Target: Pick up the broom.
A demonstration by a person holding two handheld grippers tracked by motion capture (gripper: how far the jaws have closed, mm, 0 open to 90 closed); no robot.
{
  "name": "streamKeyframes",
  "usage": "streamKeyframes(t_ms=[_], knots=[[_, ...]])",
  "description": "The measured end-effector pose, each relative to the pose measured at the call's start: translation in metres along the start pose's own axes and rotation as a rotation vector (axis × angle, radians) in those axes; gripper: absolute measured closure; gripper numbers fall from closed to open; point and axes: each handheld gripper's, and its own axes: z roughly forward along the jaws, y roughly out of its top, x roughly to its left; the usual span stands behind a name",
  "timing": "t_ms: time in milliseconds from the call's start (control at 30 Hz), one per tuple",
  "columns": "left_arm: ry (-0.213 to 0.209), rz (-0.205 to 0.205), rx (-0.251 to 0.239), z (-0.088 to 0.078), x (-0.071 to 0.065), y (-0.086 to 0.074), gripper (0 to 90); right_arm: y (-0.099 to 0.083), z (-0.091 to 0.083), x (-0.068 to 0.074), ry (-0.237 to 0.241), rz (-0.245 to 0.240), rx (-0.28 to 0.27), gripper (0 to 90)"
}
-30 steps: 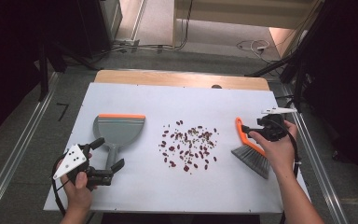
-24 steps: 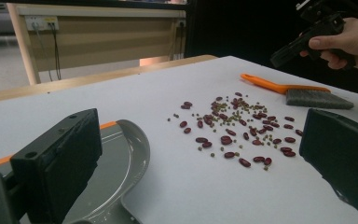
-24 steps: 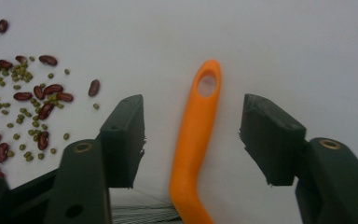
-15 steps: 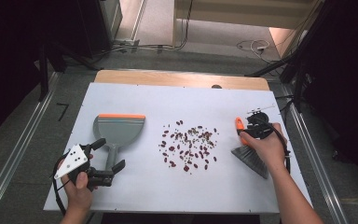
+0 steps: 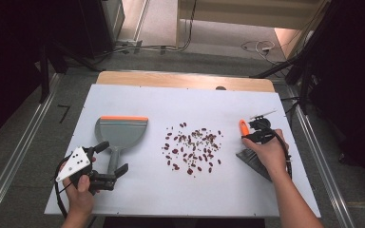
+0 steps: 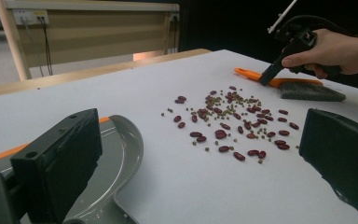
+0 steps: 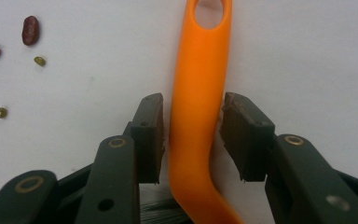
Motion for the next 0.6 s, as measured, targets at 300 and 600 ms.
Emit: streamKeyframes(t_ms=[300,600], knots=[[-0.010,0.015,0.017,0.003,-0.005,0.001,0.6,0.001,0.000,0.000,-0.015,0.045,-0.001,66.9],[0.035,0.096,0.023,0.001,-0.011,0.006,1.4,-0.021,-0.005,-0.005,0.041,0.057,-0.204,67.5]])
